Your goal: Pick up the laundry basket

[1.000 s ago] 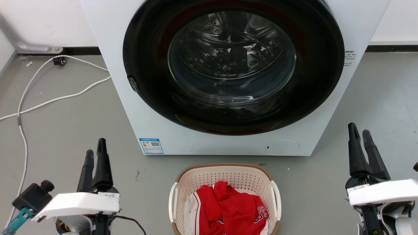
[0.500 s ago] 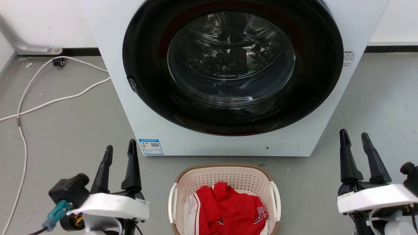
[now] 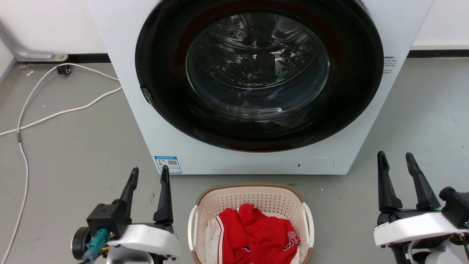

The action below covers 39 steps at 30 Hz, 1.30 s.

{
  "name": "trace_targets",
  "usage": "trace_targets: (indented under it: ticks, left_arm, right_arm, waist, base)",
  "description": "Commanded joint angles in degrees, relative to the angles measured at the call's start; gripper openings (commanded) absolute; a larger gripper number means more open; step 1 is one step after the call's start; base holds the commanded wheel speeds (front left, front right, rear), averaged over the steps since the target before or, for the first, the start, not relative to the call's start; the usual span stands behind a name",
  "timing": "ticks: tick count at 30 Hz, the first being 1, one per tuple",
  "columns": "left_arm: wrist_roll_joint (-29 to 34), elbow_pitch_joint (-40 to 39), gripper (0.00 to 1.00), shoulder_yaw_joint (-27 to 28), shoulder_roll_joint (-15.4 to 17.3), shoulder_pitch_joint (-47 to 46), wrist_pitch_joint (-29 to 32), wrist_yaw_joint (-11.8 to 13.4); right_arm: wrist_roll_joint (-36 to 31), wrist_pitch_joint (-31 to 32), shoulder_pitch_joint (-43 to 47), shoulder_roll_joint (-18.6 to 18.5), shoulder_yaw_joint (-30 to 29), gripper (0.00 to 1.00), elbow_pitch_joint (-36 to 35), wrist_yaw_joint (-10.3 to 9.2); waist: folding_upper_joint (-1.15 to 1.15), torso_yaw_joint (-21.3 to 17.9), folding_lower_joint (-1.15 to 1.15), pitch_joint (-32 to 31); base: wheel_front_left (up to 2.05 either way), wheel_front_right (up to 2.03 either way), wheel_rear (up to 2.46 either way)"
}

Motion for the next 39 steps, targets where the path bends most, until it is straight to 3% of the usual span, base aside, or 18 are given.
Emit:
trace_targets:
  ticks: [1,11,16,18,23,29,39]
  left_arm:
    - [1.5,-0.4,1.00,-0.8,0.7,-1.1,-0.5,0.5]
    - [6.9,0.2,1.00,-6.8,3.7,-1.8,-2.1,3.2]
    - [5.9,-0.3,1.00,-6.2,2.7,-1.1,-2.8,2.2]
    - [4.2,-0.7,1.00,-3.1,0.7,0.4,-3.2,-0.1]
    - [5.3,1.4,1.00,0.3,-1.6,2.3,-3.8,-4.2]
    - [8.5,4.6,1.00,3.3,-4.0,3.1,-4.5,-8.5]
    - [16.4,5.8,1.00,4.2,-5.7,3.4,-5.6,-10.9]
  right_arm:
    - [-1.7,-0.5,0.1,-0.1,0.1,1.00,-0.4,0.11]
    - [-8.9,-2.1,0.3,-0.1,1.9,1.00,-1.5,0.11]
    - [-10.7,-2.8,0.7,-0.1,2.2,1.00,-1.9,0.08]
    - [-11.1,-3.4,1.1,-0.1,1.9,1.00,-1.3,0.07]
    - [-8.7,-4.0,1.4,-0.1,1.6,1.00,0.0,0.07]
    - [-10.8,-4.5,1.8,-0.1,1.1,1.00,1.8,0.07]
    - [-14.7,-5.6,1.5,0.0,0.7,1.00,4.1,0.07]
  waist:
    - [0.00,0.0,0.00,0.1]
    - [0.00,-0.1,0.00,-0.1]
    - [0.00,-0.1,0.00,0.0]
    - [0.00,-0.1,0.00,0.1]
    - [0.00,-0.2,0.00,0.0]
    - [0.00,-0.3,0.00,-0.3]
    - [0.00,-0.5,0.00,-0.3]
  base:
    - [0.00,0.00,0.00]
    - [0.00,0.00,0.00]
    - [0.00,0.00,0.00]
    - [0.00,0.00,0.00]
    - [0.00,0.00,0.00]
    - [0.00,0.00,0.00]
    - [0.00,0.00,0.00]
